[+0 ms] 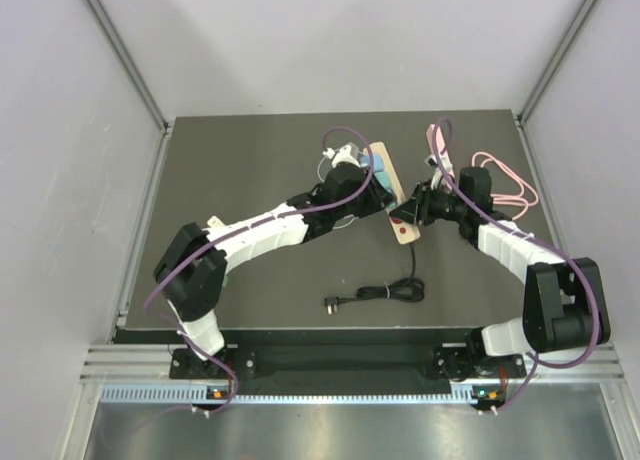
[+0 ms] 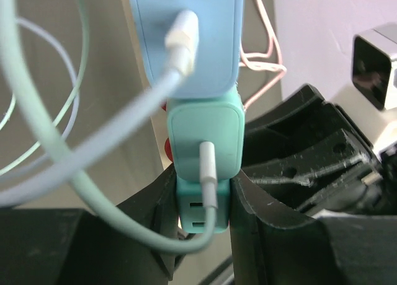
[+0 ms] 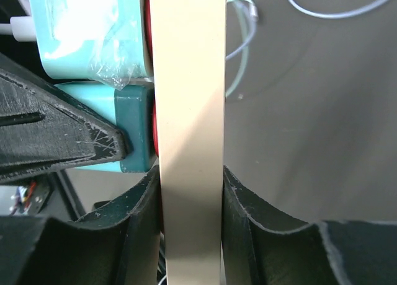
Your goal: Pull the plug off the socket
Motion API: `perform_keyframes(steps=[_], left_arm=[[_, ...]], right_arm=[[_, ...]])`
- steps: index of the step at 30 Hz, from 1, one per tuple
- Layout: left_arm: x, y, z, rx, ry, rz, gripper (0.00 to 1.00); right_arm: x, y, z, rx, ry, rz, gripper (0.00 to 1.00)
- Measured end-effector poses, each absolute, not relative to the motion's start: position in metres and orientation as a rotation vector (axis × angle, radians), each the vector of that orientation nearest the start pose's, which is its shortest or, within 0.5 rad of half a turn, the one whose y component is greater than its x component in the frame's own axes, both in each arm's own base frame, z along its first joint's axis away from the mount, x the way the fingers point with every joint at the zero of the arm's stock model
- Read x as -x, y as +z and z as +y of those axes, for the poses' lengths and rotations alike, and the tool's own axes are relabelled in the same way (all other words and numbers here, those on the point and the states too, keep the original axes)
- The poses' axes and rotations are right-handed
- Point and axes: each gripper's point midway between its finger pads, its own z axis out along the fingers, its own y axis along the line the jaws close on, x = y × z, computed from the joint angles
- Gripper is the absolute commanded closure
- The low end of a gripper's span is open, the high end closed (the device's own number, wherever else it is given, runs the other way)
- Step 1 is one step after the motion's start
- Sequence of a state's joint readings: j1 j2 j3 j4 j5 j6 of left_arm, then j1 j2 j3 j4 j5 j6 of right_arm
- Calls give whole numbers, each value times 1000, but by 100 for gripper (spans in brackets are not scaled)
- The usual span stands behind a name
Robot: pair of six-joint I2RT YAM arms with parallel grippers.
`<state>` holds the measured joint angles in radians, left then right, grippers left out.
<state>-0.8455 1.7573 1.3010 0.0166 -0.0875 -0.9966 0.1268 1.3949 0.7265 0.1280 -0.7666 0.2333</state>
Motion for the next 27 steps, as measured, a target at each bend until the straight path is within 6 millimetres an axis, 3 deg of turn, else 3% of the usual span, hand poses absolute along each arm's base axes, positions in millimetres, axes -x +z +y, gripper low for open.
perform_keyframes(steps=[9, 20, 27], left_arm=[[-331, 200, -404, 223, -1100, 2169, 100], [-338, 202, -423, 231, -908, 2185, 100], [-341, 196, -425, 215, -857, 2180, 100]], right_arm=[[-326, 142, 178, 405, 1072, 2024, 100], [-338, 143, 164, 396, 903, 2002, 100], [-341, 139, 160, 391, 851, 2014, 100]])
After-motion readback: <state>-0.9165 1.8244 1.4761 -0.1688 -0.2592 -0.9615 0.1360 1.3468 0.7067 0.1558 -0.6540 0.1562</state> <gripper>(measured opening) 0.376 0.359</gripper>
